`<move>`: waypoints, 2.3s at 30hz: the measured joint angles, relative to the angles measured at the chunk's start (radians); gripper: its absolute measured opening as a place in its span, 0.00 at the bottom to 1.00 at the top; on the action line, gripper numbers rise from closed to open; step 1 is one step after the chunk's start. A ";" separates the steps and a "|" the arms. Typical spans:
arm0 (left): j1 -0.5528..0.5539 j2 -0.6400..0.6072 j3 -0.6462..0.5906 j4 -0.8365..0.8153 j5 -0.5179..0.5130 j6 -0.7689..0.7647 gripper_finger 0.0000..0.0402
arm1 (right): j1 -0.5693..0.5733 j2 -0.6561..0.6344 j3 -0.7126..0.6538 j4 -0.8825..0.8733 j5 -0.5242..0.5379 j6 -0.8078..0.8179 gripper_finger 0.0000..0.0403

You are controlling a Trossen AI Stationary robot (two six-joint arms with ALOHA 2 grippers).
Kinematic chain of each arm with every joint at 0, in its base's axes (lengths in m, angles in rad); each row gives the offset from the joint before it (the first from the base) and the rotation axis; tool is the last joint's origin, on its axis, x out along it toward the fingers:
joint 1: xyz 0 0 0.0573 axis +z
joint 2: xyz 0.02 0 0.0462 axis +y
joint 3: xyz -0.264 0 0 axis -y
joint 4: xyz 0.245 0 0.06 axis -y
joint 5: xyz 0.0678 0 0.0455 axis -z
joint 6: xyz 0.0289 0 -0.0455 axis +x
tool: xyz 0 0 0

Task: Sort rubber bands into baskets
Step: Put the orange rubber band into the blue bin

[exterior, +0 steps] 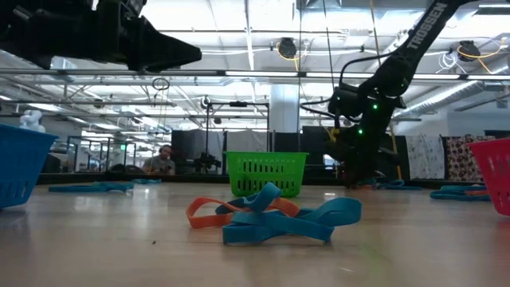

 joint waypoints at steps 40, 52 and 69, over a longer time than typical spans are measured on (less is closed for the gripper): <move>0.000 0.128 0.001 0.145 0.188 -0.087 0.32 | 0.448 -0.445 -0.006 0.117 -0.294 -0.029 0.00; -0.028 0.394 0.170 0.239 0.271 -0.054 0.32 | 0.863 -0.219 -0.006 0.664 -0.310 0.015 0.00; -0.031 0.571 0.334 0.218 0.605 0.001 0.32 | 1.016 -0.089 -0.006 0.861 -0.225 -0.007 0.00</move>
